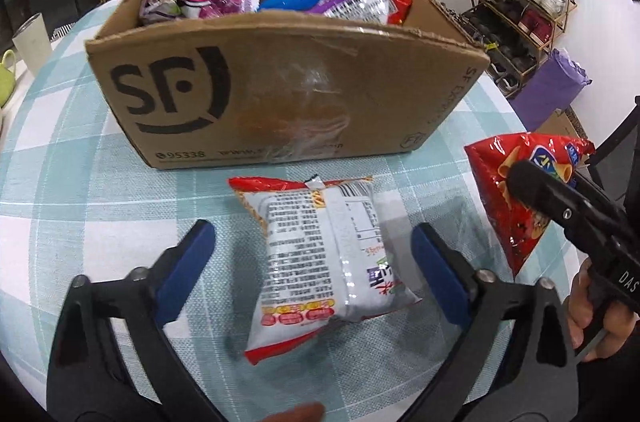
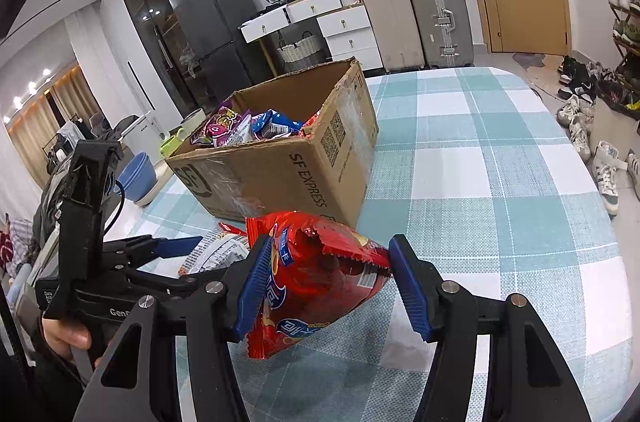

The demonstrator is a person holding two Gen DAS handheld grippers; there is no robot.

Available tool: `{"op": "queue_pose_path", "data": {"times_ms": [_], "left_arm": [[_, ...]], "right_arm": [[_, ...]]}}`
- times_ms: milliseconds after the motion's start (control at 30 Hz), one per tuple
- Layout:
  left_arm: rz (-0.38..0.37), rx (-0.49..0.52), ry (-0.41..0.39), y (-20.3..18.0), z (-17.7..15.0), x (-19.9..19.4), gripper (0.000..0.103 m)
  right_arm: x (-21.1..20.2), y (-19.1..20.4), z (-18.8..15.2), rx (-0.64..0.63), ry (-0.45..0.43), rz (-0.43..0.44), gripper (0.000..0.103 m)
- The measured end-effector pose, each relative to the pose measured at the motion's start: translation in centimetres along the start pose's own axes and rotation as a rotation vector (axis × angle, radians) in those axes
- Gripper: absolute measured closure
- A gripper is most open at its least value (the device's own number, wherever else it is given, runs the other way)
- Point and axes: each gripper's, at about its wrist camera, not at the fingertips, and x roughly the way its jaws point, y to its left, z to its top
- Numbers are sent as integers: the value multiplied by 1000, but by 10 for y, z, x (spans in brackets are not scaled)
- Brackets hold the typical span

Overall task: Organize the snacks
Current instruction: 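Grasp the white-and-red snack bag with the left tool while the right tool holds the red bag, then carry both held bags over the open box with both tools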

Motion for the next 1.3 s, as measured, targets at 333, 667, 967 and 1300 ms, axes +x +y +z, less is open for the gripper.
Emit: {"op": "queue_pose_path", "data": {"times_ms": [333,667,967,1300], "left_arm": [[-16,27,12,-12,2,16,43],[-11,56,-29,-16,-3,12,55],[-12,43,-59,0,-23,-9,55],[-32,22,-141,10,-27,-52,55]], "right_arm": [[1,-4,0,18,8,11,43],[-2,2,0,16,-3,35,43],[-11,5,1,13,-32,52,43],[-21,14,3,-11,-67,56,43]]}}
